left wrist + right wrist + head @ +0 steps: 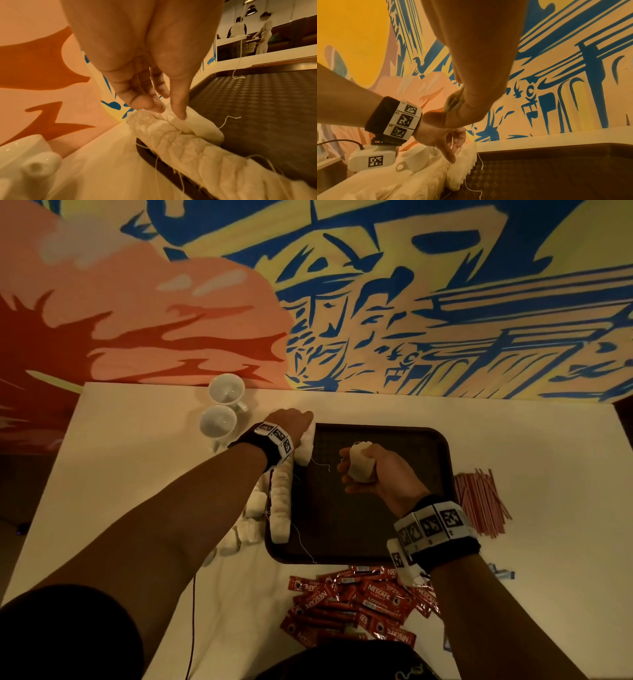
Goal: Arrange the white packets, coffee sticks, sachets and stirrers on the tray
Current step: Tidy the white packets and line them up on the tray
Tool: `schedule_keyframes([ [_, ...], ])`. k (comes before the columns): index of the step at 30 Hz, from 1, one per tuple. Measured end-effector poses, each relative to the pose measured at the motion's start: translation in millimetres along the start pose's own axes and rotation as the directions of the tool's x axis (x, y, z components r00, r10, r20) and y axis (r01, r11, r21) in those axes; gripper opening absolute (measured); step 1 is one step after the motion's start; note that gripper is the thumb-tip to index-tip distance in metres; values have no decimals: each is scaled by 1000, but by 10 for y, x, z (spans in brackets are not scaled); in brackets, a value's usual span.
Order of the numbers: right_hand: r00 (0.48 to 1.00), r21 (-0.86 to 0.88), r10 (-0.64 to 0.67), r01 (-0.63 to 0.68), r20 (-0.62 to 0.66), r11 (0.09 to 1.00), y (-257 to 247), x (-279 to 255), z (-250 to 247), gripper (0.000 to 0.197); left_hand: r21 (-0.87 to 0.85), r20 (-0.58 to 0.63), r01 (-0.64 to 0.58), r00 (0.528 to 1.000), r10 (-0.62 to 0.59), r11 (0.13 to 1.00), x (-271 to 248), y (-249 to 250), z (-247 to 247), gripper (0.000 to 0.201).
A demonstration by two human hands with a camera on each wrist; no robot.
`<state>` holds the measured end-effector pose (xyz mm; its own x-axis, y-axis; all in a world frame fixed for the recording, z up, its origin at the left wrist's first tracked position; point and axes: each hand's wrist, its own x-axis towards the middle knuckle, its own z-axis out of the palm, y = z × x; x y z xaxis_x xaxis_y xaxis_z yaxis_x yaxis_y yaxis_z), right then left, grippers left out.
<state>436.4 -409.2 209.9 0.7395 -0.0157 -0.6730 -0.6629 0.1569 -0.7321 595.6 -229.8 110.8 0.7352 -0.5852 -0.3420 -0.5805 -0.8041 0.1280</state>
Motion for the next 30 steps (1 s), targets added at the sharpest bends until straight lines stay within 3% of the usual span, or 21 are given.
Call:
schedule_keyframes([
  [3,1000,26,-10,9,14,1000,-11,-73,-24,37,-13,-19,54,998,-54,998,-63,-3,-44,42],
  [7,1000,48,-29,28,10,998,-62,-155,-56,35,-100,-45,145,988,-150,984,-149,41,-236,35],
  [11,994,40,-103,102,29,994,-107,-302,-144,28,-375,-124,268,934,-334,888,-361,192,-492,21],
  [15,982,45,-182,180,51,983,-132,-492,-210,24,-687,-234,142,885,-402,713,-735,543,-835,18],
  [20,968,69,-249,247,29,967,-142,-741,-234,26,-809,-294,-64,905,-307,584,-1268,962,-1113,21],
  [27,936,-37,-350,349,-31,937,-109,-1100,-277,15,-879,-268,-90,905,-330,468,-1890,1454,-1186,22],
  [30,913,-42,-408,408,7,912,-54,-1224,-295,11,-900,-214,-73,933,-290,430,-2041,1625,-1126,24],
])
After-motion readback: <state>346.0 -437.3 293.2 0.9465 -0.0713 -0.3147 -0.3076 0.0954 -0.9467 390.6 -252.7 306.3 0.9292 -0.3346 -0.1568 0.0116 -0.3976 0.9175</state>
